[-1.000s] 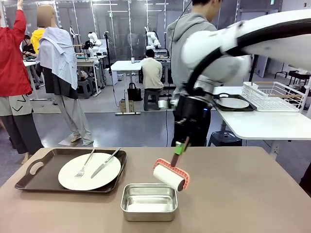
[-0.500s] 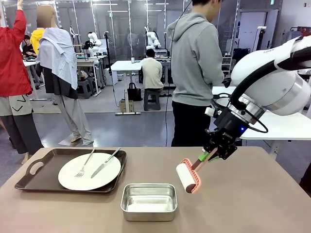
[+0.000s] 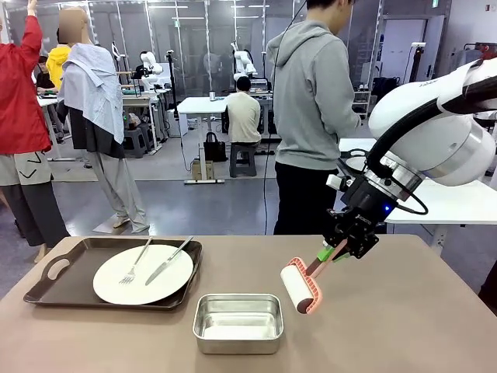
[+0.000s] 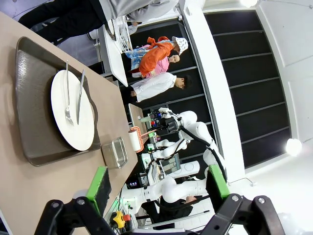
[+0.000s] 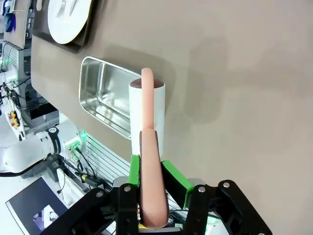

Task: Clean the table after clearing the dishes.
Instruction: When the left (or right) Handle tray is removed, use the left hand (or right hand) to clean the left (or right) side of the table with the Lint Roller.

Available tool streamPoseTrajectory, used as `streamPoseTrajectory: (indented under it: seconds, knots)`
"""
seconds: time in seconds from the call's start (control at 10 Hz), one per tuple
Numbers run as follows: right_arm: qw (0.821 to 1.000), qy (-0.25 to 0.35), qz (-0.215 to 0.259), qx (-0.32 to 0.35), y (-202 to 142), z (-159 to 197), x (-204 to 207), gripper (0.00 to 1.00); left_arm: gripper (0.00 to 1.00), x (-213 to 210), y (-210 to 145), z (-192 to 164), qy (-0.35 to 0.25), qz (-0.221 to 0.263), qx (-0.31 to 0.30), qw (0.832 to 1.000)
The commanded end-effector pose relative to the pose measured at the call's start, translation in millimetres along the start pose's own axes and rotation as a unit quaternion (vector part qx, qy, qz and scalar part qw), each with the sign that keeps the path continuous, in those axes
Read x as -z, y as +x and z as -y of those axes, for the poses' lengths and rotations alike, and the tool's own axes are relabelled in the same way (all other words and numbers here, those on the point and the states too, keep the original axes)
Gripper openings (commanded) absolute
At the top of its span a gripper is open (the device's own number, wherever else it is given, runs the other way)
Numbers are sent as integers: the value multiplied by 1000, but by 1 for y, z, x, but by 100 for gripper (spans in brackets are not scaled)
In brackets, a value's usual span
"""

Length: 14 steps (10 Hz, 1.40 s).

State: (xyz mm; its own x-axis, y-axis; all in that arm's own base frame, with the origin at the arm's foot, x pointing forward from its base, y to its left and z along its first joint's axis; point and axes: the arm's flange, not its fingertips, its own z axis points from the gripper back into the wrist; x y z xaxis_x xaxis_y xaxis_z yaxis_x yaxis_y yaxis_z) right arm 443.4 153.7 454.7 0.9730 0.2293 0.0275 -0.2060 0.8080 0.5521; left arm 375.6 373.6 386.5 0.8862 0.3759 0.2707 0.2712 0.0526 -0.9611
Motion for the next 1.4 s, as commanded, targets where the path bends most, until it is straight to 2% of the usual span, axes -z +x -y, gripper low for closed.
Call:
streamPoseTrajectory:
  seconds: [0.0,0.3,0.6,0.9,1.1,1.3]
  knots:
    - [1000,-4,9,0,15,-6,13,23,100,-3,-2,1,7,-1,-4,1000]
    - [998,52,32,21,48,21,32,23,100,-3,-2,1,7,-1,-4,1000]
    - [997,56,36,30,63,38,46,23,100,-3,-2,1,7,-1,-4,1000]
    - [994,72,57,54,69,71,54,23,100,-3,-2,1,7,-1,-4,1000]
    - [992,84,50,75,67,96,59,23,100,-3,-2,1,7,-1,-4,1000]
    - [992,65,72,79,71,105,70,23,100,-3,-2,1,7,-1,-4,1000]
